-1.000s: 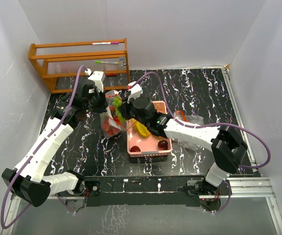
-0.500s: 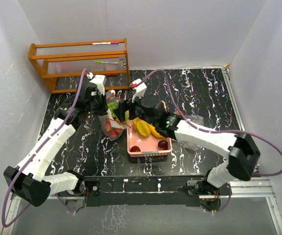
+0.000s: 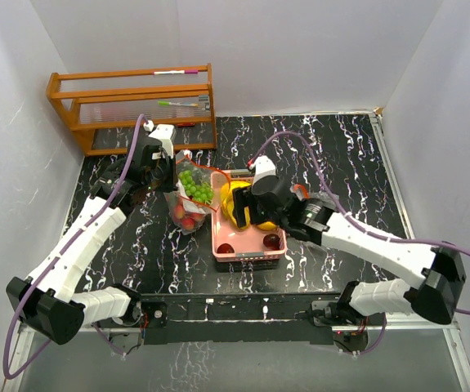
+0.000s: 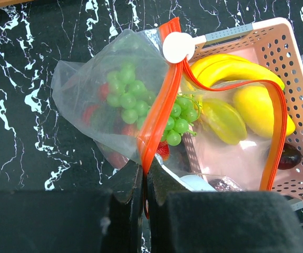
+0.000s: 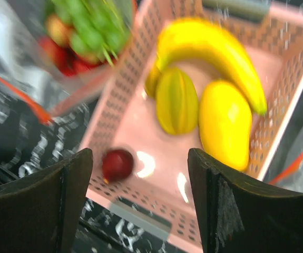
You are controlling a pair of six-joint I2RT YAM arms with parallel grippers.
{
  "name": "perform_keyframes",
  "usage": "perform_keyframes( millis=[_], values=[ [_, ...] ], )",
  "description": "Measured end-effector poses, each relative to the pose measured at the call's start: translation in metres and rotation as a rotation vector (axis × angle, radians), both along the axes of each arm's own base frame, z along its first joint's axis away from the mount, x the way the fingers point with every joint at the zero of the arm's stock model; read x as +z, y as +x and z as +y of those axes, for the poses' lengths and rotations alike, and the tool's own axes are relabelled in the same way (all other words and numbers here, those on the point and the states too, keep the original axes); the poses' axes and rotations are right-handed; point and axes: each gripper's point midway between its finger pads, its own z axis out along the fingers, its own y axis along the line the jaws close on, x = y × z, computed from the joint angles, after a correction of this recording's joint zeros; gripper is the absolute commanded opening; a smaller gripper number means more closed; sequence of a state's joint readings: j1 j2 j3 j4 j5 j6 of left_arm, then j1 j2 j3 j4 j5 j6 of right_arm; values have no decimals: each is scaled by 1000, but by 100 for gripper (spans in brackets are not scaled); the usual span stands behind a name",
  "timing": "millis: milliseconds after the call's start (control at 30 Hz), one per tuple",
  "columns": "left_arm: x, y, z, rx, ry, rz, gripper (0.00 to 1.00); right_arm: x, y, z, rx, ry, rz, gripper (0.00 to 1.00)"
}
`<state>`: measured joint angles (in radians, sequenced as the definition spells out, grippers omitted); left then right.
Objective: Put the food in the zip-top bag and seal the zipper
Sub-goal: Place the fake fruit in the zipper food storage bag, then pick up the fake fruit from the bin.
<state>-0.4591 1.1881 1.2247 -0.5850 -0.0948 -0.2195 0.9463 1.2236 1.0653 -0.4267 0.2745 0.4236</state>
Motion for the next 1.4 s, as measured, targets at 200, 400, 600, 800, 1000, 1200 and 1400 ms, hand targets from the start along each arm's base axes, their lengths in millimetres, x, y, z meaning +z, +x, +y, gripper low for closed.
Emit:
perform_keyframes(
  millis=[200,400,600,800,1000,1200,1400],
  values=[
    [0,0,0,0,0,0,0,-79,-23,-27,-65,-219,242,70],
    [0,0,0,-1,2,-1,0,-111,-37,-47,-138,-275,332,71],
    [0,0,1,-5,8,-3,0,-153,-41,-65,-237,-381,404,72],
    [0,0,1,-8,12,-4,0,-171,-38,-77,-305,-435,399,72],
    [0,1,0,-10,16,-1,0,-181,-32,-71,-315,-436,392,72],
    [-2,3,-1,-11,17,5,0,-187,-29,-66,-303,-411,374,72],
    [-2,3,-1,-12,17,5,0,-190,-21,-58,-289,-366,333,64]
  ],
)
